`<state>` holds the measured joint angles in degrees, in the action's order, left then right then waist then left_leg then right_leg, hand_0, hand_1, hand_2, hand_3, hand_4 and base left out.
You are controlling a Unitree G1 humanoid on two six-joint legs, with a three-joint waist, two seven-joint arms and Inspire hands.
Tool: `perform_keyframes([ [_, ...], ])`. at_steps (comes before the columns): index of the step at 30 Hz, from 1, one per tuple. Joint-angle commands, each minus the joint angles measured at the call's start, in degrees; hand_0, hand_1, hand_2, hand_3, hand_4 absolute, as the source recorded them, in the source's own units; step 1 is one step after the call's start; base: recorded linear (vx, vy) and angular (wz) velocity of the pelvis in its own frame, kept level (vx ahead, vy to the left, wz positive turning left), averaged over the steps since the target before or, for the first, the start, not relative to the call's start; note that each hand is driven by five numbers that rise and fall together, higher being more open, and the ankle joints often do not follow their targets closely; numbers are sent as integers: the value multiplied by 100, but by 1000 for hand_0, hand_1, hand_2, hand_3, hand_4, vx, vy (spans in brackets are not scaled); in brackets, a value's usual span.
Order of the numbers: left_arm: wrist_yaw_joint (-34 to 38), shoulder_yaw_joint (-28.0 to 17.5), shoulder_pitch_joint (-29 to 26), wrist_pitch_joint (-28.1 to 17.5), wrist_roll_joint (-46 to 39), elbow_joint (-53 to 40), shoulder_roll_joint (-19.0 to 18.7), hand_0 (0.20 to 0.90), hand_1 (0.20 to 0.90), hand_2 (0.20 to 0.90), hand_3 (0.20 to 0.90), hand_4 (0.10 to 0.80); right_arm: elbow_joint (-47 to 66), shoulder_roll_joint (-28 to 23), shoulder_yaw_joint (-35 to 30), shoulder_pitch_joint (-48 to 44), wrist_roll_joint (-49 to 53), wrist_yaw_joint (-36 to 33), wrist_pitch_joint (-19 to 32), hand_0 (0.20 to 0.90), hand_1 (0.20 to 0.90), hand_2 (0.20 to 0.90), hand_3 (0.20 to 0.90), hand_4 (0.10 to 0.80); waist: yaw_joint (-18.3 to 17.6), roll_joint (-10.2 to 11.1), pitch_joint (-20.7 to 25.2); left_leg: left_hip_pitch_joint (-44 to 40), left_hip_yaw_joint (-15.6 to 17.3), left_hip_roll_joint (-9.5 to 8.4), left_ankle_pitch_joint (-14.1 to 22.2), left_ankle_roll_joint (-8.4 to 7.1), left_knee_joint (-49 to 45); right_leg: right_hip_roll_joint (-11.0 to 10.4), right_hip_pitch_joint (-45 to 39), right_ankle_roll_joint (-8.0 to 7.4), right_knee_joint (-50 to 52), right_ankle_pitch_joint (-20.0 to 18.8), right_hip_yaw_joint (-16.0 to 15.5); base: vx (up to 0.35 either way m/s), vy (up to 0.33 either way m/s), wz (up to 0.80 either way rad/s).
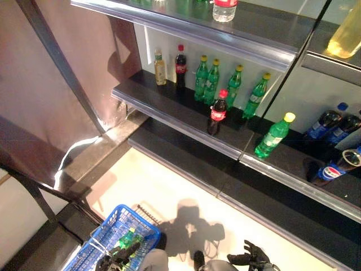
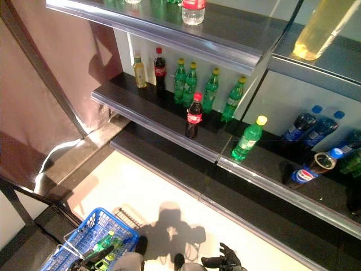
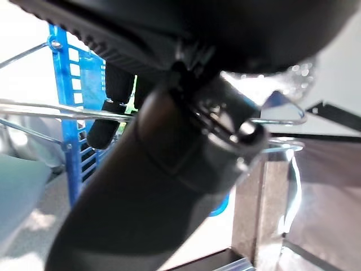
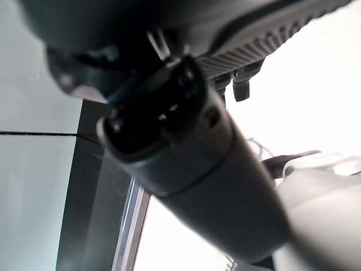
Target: Pick up the drink and place into the basket.
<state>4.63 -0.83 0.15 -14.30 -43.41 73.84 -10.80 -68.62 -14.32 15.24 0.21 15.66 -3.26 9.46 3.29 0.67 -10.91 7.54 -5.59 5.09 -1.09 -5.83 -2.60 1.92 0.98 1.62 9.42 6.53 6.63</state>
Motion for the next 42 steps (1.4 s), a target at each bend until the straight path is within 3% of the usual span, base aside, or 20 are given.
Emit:
perform_keyframes([
  [1,-311,317,-200,-330,344,-300,65,300,300,300,200,100,344,35,207,7,-204,197,367,900,900,900,900,800,-155,245,76,-93,89,-186,-423,335,-3,-648,-438,-480,-371,-488,-634,97,208,-55],
  [2,-336,327,-228,-325,290,-416,-26,300,300,300,200,100,557,68,309,33,-436,296,396,900,900,900,900,800,-142,202,80,-216,202,-233,-379,351,88,-843,-367,-614,-385,-581,-803,78,192,-65],
  [4,-335,311,-222,-297,250,-531,-110,300,300,300,200,100,806,78,453,17,-652,356,350,900,900,900,900,800,-69,193,55,-233,279,-258,-318,365,48,-1011,-304,-698,-342,-624,-1007,-26,104,-53],
  [6,-322,229,-213,-370,313,-694,-198,300,300,300,200,100,1213,58,776,-126,-973,478,241,900,900,900,900,800,168,187,-23,-240,592,-132,-276,345,-71,-1393,-155,-867,-192,-710,-1583,-178,17,-64],
  [9,-325,163,-254,-362,363,-860,-339,300,300,300,200,100,1964,-103,1224,-395,-1392,630,144,900,900,900,900,800,447,293,-136,-200,1004,43,-219,269,-179,-1725,-247,-1031,-482,-946,-2133,-183,-130,-101],
  [13,-179,253,-219,-171,255,-1024,-543,300,300,300,200,100,4473,-825,1771,-538,-1209,556,-390,900,900,900,900,800,419,523,-170,-131,1065,237,-211,170,-261,-1620,-377,-1058,-743,-1006,-2019,-38,-219,-29],
  [16,-159,330,-63,-286,261,-938,-478,300,300,300,200,100,6283,-1382,1558,-635,-924,883,-553,900,900,900,900,800,337,582,-101,-223,1160,355,-265,104,-112,-1553,-499,-1039,-919,-1011,-2013,26,-73,-6],
  [20,-128,247,104,-280,409,-972,-338,300,300,300,200,100,7859,-1793,713,-961,-303,1114,32,900,900,900,900,800,293,566,14,-310,1167,427,-308,30,21,-1497,-595,-1019,-1000,-952,-1960,18,5,-15],
  [23,-114,281,94,-178,562,-995,-274,300,300,300,200,100,7978,-1723,406,-1643,-304,457,208,900,900,900,900,800,373,504,62,-363,1130,428,-312,-6,36,-1513,-708,-991,-1019,-909,-2027,60,47,-7],
  [25,-160,403,118,-159,630,-1037,-223,300,300,300,200,100,7880,-1496,257,-2396,-180,-371,-49,900,900,900,900,800,516,413,87,-368,1028,421,-288,-17,-13,-1524,-807,-941,-971,-822,-2099,102,97,1],
  [29,-219,594,32,-148,698,-1017,-195,300,300,300,200,100,7622,-1185,223,-3029,-502,-1343,-245,900,900,900,900,800,689,347,25,-105,852,362,-239,-26,-320,-1537,-780,-865,-770,-697,-2199,40,60,16],
  [36,-246,1007,-455,-176,583,-1136,-285,300,300,300,200,100,6873,-743,421,-4224,-972,-2751,-497,900,900,900,900,800,1005,203,-721,789,483,132,-246,-41,-1009,-1581,-333,-699,-205,-483,-2466,-116,44,34],
  [39,-192,1078,-527,-209,512,-1241,-262,300,300,300,200,100,6654,-630,466,-4412,-1098,-3235,-457,900,900,900,900,800,1052,146,-973,993,428,87,-237,-37,-1188,-1593,-161,-636,-24,-417,-2529,-78,56,16],
  [42,-75,1148,-535,-293,386,-1406,-155,300,300,300,200,100,6309,-388,374,-4520,-1184,-4136,-341,900,900,900,900,800,1067,45,-1252,1236,394,39,-199,-17,-1436,-1624,128,-560,284,-327,-2533,-74,108,12],
])
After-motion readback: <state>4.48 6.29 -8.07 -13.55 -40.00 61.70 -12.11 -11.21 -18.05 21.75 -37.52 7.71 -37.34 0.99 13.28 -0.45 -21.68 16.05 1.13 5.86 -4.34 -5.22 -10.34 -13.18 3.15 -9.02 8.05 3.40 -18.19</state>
